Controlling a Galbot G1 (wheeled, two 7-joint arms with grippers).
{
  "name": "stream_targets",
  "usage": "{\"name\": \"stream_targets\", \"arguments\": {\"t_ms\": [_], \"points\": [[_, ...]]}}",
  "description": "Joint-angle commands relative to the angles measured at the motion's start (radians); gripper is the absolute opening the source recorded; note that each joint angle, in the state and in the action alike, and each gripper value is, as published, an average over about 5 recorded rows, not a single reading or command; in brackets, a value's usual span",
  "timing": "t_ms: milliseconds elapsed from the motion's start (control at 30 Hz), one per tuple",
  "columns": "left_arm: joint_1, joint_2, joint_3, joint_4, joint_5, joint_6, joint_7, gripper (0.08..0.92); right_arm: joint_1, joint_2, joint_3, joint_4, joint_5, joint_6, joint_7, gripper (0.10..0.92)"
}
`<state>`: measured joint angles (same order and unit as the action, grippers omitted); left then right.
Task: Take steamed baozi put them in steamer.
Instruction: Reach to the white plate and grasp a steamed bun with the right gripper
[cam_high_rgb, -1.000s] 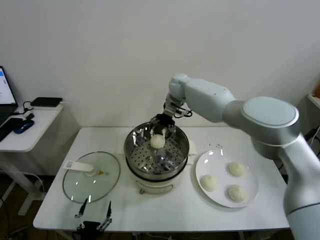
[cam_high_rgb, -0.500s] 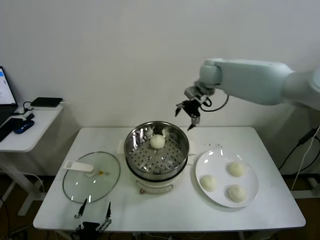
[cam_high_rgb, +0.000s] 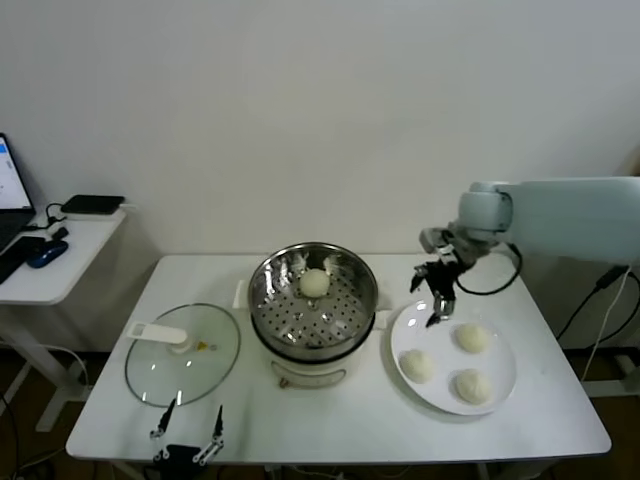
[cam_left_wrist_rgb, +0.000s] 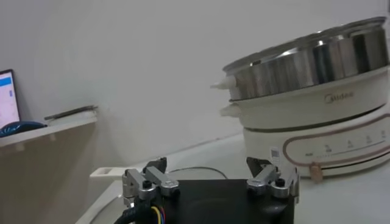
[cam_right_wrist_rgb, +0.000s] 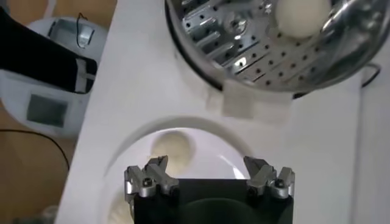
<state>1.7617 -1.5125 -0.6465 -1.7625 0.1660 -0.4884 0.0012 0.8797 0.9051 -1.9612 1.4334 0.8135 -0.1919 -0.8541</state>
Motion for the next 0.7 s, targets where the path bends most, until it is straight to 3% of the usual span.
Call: {"name": "stream_targets", "arguments": {"t_ms": [33,700], "points": [[0.001,-0.005,-0.007,0.003,0.006,-0.002,0.001,0.823,-0.182,-0.094,0.072,0.060,-0.119,-0.108,0.063,0.823],[0.014,-0.016,-0.027,0.005,0.027,-0.013,0.000,0.823,-0.453,-0.060,0.312,-0.067,-0.225,-0.154,0.137,0.823]]}}
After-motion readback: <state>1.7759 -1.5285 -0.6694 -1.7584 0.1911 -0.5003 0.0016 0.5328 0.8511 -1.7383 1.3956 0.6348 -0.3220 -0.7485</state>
